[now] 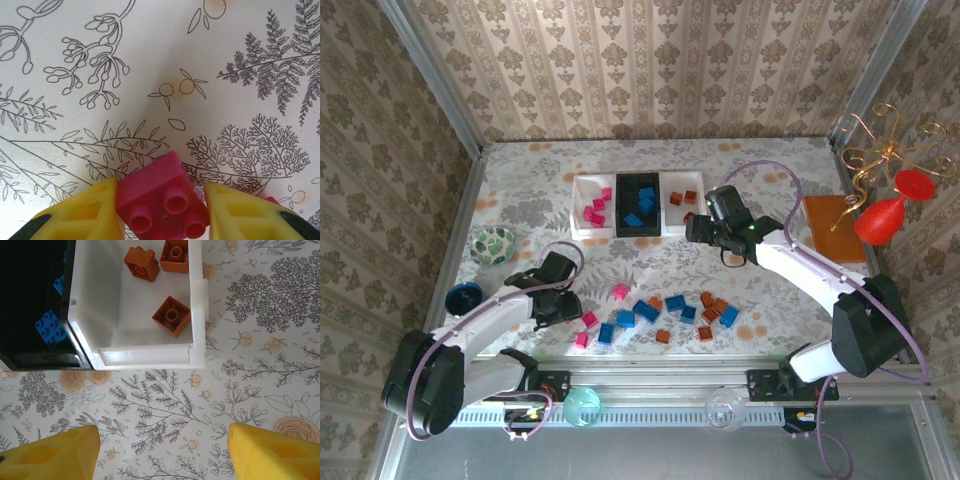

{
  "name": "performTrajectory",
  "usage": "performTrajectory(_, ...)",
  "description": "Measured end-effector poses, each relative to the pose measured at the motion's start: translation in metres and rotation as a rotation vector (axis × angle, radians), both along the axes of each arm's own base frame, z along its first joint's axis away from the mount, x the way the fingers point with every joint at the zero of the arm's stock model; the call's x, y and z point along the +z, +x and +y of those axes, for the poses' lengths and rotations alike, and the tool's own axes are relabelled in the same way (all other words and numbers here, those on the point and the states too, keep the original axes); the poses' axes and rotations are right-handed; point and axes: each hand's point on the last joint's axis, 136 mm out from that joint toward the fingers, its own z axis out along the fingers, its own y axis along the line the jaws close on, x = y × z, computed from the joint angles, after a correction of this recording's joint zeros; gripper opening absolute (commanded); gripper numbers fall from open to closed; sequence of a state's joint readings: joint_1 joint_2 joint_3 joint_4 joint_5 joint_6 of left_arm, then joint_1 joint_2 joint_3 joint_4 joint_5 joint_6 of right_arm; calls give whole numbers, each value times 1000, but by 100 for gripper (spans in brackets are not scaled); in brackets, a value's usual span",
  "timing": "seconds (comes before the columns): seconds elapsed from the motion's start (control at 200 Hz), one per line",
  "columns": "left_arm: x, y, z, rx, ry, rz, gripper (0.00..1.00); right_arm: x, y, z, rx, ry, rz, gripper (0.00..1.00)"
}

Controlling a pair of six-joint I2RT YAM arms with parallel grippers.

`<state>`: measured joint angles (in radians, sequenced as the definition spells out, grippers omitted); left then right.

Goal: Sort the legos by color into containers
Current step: Pick up the lego from the bottom-left of the table, then place the lego in the container.

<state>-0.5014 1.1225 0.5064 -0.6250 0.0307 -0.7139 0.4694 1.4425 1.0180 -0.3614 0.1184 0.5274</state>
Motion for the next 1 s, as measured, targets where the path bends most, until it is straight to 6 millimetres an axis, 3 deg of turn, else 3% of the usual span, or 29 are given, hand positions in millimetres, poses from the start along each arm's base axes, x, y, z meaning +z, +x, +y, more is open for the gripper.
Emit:
performTrajectory(0.095, 8, 6, -3, -5, -8, -18, 29, 0, 0, 0, 0, 0, 0, 70)
performTrajectory(0.19, 33, 28, -13, -18, -37, -88, 29, 0, 0, 0, 0, 0, 0, 70)
performTrajectory(0.355, 95, 94, -37, -44, -83, -284, 28, 0, 0, 0, -1, 1, -1, 70)
performTrajectory(0.52, 126, 164, -40, -19, -73, -414, 27, 1, 1, 0, -2, 5, -6, 70)
performTrajectory(0.7, 121, 233, -48, -33, -24, -454, 27, -5, -1, -1, -3, 1, 4, 70)
performTrajectory(0.865, 98, 271, -53, -40, 2, -435, 30, -9, -3, -2, -4, -3, 13, 70)
performTrajectory(1.0, 86, 295, -60, -59, 19, -429, 45, -8, -4, -2, -7, 0, 11, 70)
